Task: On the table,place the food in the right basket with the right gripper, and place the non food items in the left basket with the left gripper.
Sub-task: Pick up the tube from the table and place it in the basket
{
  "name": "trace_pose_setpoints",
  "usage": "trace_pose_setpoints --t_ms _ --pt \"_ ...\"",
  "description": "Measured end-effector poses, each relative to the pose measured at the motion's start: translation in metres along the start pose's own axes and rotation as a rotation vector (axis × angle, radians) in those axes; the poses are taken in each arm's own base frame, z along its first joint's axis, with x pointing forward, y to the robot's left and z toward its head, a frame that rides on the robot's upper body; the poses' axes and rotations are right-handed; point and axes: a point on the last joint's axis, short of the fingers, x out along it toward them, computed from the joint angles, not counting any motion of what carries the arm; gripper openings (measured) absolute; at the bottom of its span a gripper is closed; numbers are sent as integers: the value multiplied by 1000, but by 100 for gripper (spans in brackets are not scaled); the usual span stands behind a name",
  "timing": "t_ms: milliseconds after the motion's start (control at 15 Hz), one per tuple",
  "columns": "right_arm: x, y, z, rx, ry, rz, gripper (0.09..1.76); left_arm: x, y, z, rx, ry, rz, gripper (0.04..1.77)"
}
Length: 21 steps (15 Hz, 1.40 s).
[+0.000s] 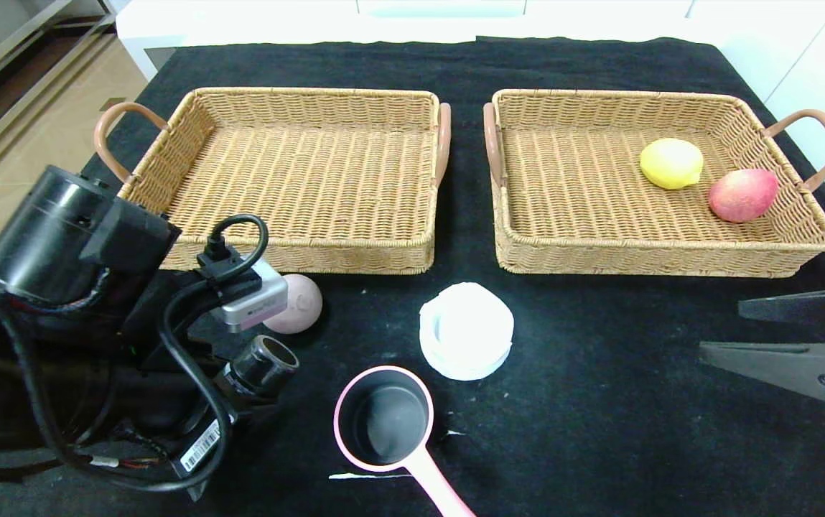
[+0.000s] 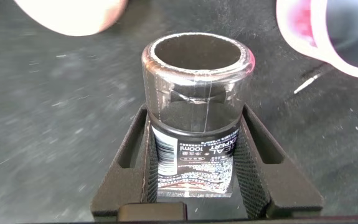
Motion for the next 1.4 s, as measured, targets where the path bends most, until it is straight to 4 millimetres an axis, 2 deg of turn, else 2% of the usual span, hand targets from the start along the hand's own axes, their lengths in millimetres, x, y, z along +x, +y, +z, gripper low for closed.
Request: trace_pose_setpoints --t_ms 200,533,800,1067,1400 --pt "0 0 0 0 0 0 170 -19 -1 1 7 -63 20 76" --pt "0 0 -1 3 3 -1 170 -37 6 11 -22 -151 52 76" --pt "1 -1 -1 3 3 -1 170 -59 18 33 -56 -266 84 76" --pt "1 -1 -1 3 1 -3 170 -72 33 57 -101 -353 125 75" --pt "1 -1 -1 3 0 -4 170 -71 64 90 -220 -473 213 75"
